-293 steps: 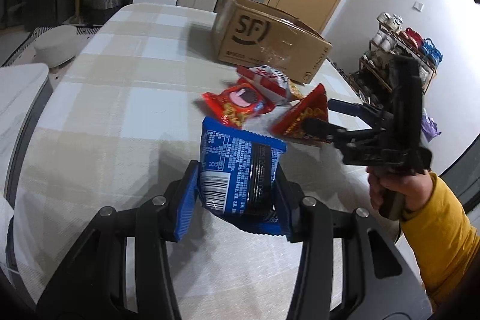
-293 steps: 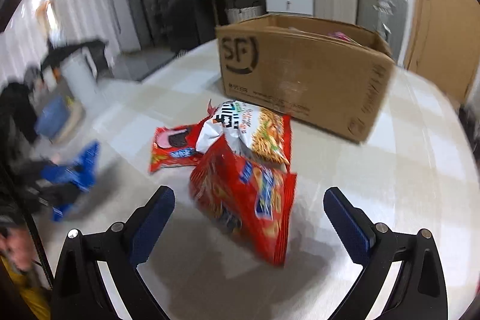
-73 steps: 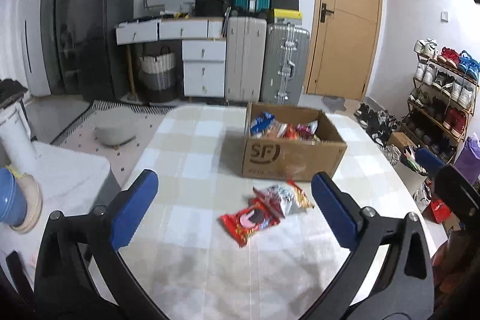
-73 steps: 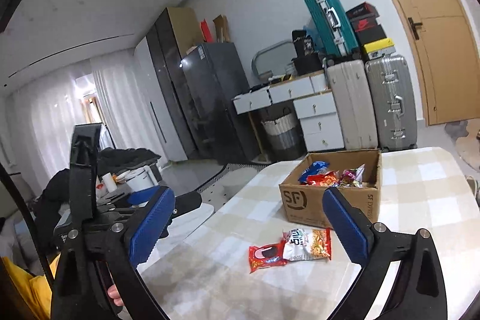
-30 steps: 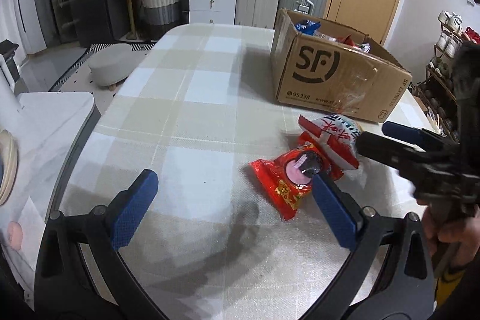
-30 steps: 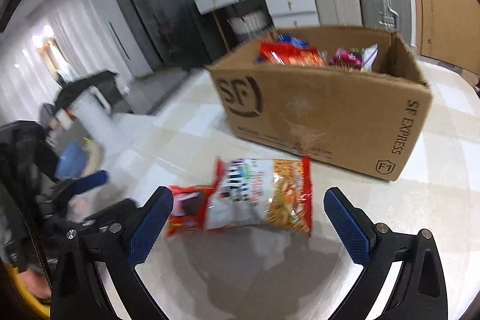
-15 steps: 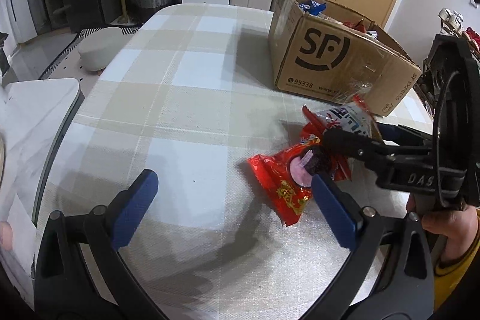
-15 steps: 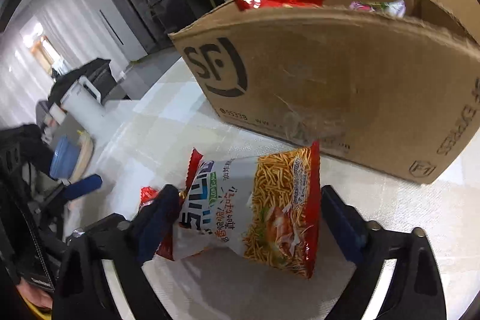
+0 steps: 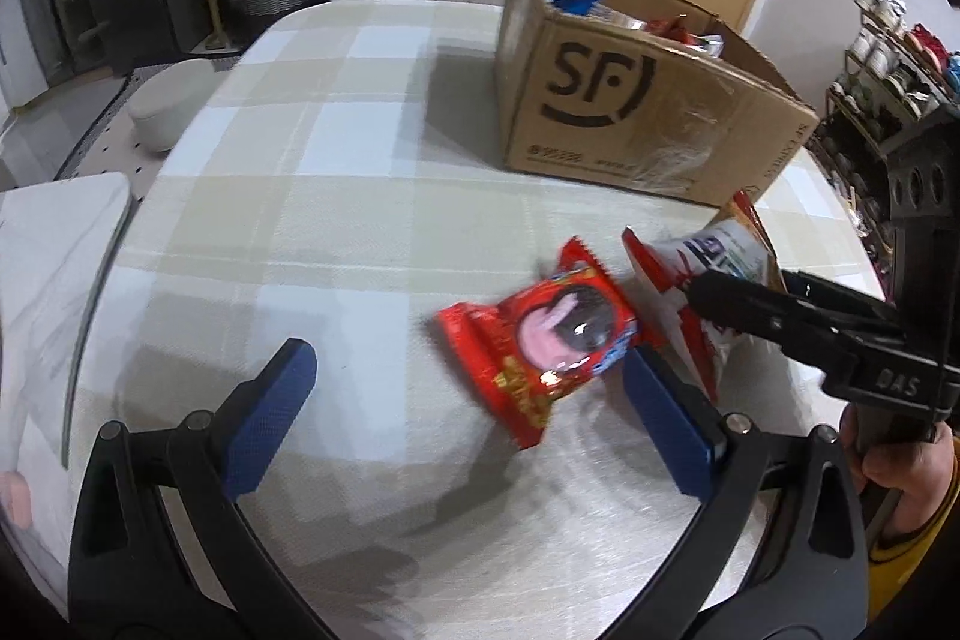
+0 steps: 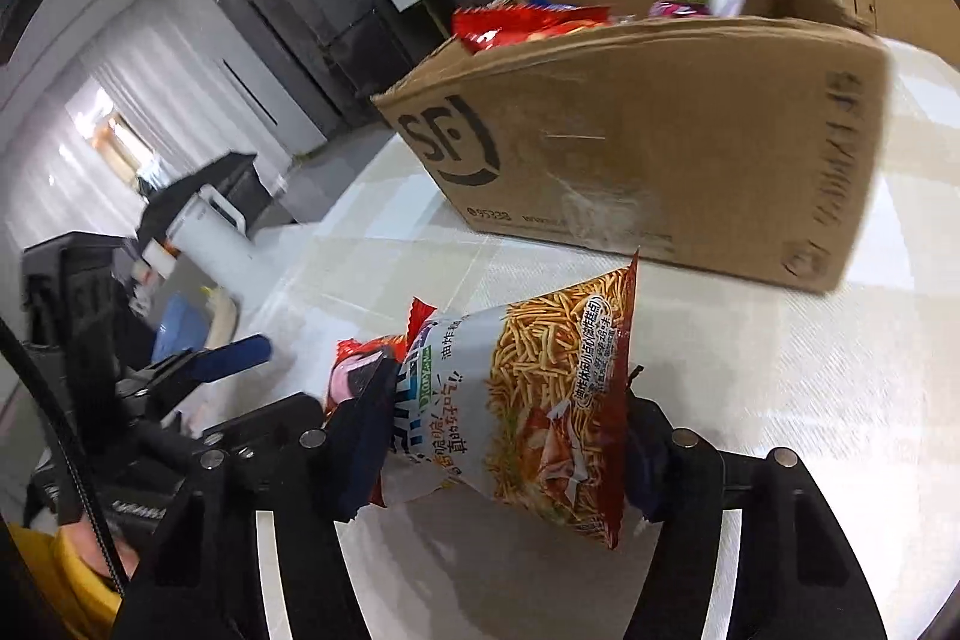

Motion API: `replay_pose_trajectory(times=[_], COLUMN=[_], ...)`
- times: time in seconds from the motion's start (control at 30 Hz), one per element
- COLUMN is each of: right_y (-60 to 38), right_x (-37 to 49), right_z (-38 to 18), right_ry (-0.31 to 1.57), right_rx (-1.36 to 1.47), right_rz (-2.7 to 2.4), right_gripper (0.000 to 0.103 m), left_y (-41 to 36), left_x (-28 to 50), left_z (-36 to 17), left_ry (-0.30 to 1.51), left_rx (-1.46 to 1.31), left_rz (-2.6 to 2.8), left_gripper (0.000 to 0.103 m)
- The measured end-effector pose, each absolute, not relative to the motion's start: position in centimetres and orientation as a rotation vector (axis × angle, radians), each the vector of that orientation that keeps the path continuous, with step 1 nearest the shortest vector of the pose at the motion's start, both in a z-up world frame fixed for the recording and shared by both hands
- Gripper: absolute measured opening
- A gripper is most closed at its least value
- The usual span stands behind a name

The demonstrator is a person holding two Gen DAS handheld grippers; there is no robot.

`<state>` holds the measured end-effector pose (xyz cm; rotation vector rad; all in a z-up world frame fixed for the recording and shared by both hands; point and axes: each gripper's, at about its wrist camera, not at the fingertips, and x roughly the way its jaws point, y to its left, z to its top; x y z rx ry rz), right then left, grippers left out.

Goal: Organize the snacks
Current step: 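Grasp the red cookie pack with left tool while right tool grasps white snack bag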

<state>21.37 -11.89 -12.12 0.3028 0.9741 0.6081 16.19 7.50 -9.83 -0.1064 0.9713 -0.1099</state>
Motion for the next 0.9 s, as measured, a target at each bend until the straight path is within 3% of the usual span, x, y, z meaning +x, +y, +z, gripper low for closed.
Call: replay_pose_trajectory(times=[0.27, 0.4, 0.47, 0.53, 0.57, 0.63, 0.9], right_y=[-16.1, -17.6, -17.8, -18.2, -18.2, -18.4, -18.1], right_x=[17.7, 16.7, 16.4, 16.1, 15.9, 15.6, 14.0], right_z=[-10.6, -9.9, -9.9, -9.8, -9.9, -9.8, -7.4], right_ry=[0.911, 0.892, 0.887, 0.886, 0.888, 0.888, 0.834], right_rx=[0.417, 0.437, 0.446, 0.453, 0.457, 0.467, 0.454], right_rz=[0.575, 0.565, 0.563, 0.558, 0.558, 0.557, 0.579], right_gripper=[0.065, 0.065, 0.065, 0.065, 0.065, 0.065, 0.065], left_y=[5.1, 4.3, 4.3, 4.2, 4.2, 4.2, 4.8], left_x=[19.6, 20.1, 20.0, 19.8, 19.6, 19.3, 15.8], left_z=[-12.5, -12.5, -12.2, -11.8, -11.5, -11.5, -9.1], left_ry=[1.107, 1.086, 1.063, 1.045, 1.04, 1.045, 0.994], left_rx=[-0.024, 0.017, 0.017, 0.031, 0.047, 0.041, -0.016], left_rz=[-0.184, -0.19, -0.187, -0.194, -0.198, -0.213, -0.211], left_gripper=[0.102, 0.1, 0.092, 0.056, 0.046, 0.041, 0.041])
